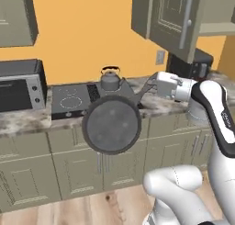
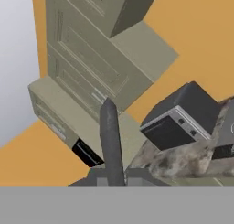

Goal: Pick the pan from the cabinet and place it on the stove. Then turn on the stove burner for the pan.

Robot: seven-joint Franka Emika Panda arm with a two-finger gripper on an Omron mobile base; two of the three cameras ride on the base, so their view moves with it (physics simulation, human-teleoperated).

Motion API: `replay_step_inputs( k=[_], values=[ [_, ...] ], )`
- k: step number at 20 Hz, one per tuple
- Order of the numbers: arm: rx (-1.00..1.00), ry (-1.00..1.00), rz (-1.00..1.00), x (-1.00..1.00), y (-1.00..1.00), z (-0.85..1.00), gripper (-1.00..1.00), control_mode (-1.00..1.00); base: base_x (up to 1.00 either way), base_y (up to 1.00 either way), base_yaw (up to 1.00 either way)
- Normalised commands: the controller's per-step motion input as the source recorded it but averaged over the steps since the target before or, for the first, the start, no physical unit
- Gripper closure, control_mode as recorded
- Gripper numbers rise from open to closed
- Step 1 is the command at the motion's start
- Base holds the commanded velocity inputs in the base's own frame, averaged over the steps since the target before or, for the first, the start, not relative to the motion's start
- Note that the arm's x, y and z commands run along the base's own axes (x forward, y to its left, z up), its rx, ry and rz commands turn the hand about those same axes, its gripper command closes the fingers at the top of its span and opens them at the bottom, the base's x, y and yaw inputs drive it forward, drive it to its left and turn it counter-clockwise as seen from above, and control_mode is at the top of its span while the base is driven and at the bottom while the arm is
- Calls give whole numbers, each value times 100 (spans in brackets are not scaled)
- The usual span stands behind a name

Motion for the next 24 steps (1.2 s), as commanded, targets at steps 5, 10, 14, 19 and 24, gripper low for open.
replay_step_inputs(
  k=[5, 10, 14, 19, 24],
  values=[
    [0, 0, 0, 0, 0, 0, 100, 100, 78, 72, -12],
    [0, 0, 0, 0, 0, 0, 100, 100, 75, 43, -4],
    [0, 0, 0, 0, 0, 0, 100, 100, 63, 17, 2],
    [0, 0, 0, 0, 0, 0, 100, 100, 58, 3, 8],
    [0, 0, 0, 0, 0, 0, 100, 100, 44, 3, 9]
  ],
)
